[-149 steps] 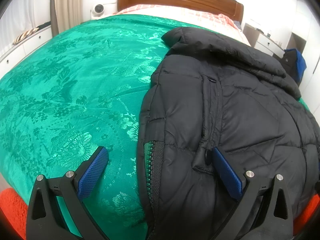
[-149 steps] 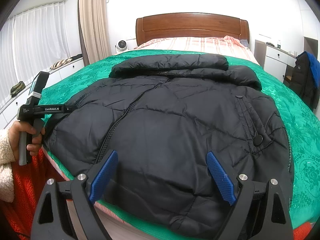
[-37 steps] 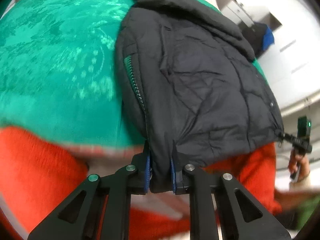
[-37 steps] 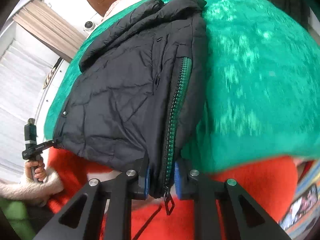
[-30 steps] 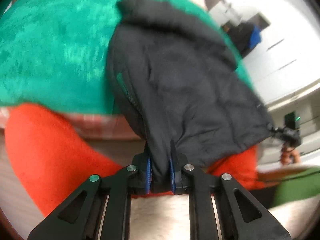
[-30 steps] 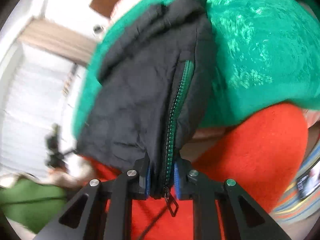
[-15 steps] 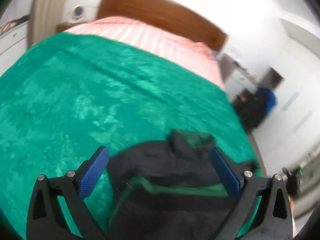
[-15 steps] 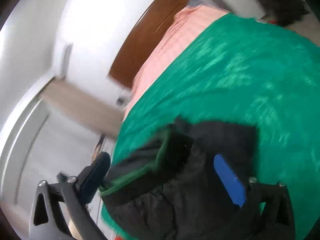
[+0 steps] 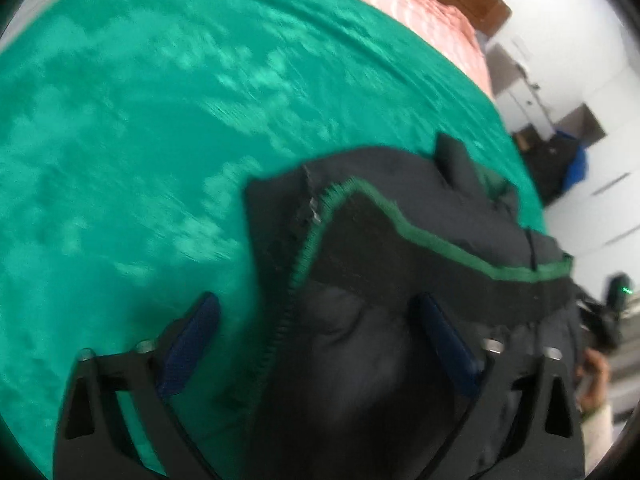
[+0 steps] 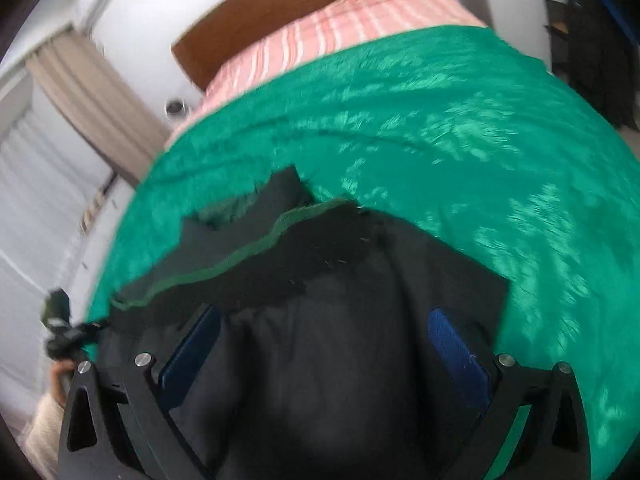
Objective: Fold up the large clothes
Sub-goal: 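Fold the held hem up over the jacket body toward the collar with both grippers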
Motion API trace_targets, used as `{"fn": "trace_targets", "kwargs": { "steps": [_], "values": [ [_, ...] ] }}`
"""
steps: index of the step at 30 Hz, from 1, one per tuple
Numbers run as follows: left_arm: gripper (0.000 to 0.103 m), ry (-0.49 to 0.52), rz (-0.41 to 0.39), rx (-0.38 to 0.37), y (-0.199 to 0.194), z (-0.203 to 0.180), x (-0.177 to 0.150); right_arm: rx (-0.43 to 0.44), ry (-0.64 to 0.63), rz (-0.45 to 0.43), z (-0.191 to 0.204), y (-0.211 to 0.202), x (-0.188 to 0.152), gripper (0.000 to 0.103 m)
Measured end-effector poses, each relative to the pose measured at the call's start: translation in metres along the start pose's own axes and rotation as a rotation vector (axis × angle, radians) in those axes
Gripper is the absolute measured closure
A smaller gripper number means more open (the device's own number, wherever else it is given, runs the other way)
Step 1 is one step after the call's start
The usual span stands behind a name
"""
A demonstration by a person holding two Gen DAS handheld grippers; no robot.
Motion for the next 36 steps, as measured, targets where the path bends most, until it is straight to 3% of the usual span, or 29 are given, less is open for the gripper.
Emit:
{"fn": "trace_targets", "kwargs": {
  "steps": [1,3,4,6,8,10,12,14,17,20,24,27,36],
  "values": [
    [0.054,0.002,0.009,-0.018,0.003,-0.002,-0.004,-0.021,-0.020,0.017,0.004,0.007,-0.003,0.040],
    [0.075,0.041,-0.036,0.030,-0.004,-0.012,-0.004,-0.087,-0.067,-0.017,0.015,0.002,-0.002,0.071],
    [0.084,0.066,-0.066,0.031,-0.015,-0.022,-0.002,-0.150,-0.108,-0.061,0.021,-0.011,0.000,0.080],
    [0.088,0.090,-0.134,-0.006,-0.040,-0.043,0.008,-0.196,-0.146,-0.153,0.032,-0.044,0.007,0.084],
    [0.089,0.136,-0.213,-0.042,-0.065,-0.069,0.025,-0.189,-0.144,-0.243,0.036,-0.076,0.021,0.084],
    [0.088,0.211,-0.304,-0.014,-0.078,-0.094,0.042,-0.207,-0.129,-0.299,0.028,-0.090,0.040,0.084],
    [0.088,0.271,-0.365,0.042,-0.071,-0.110,0.056,-0.242,-0.105,-0.299,0.012,-0.079,0.050,0.084],
    [0.085,0.284,-0.366,0.109,-0.038,-0.109,0.066,-0.277,-0.088,-0.266,-0.005,-0.048,0.049,0.084],
    [0.077,0.231,-0.261,0.212,0.037,-0.072,0.065,-0.272,-0.013,-0.169,-0.043,0.015,0.023,0.081],
    [0.071,0.148,-0.285,0.130,0.055,-0.051,0.061,-0.194,0.075,-0.245,-0.059,0.031,0.013,0.077],
    [0.066,0.120,-0.305,0.059,0.063,-0.041,0.063,-0.109,0.137,-0.310,-0.073,0.037,0.004,0.072],
    [0.064,0.116,-0.330,0.051,0.067,-0.040,0.060,-0.071,0.166,-0.331,-0.075,0.042,0.000,0.071],
    [0.062,0.105,-0.318,0.039,0.075,-0.038,0.063,-0.067,0.170,-0.357,-0.070,0.044,0.002,0.069]
  ]
}}
Point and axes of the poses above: each gripper's, at about its wrist camera, not at the fingertips, and y roughly the way its jaws point, z to its left, x to its top, the point moved 9 cm from there along y, roughly the way its jaws point, and after that the axes turned 8 degrees about -y, right-handed, at the moved point
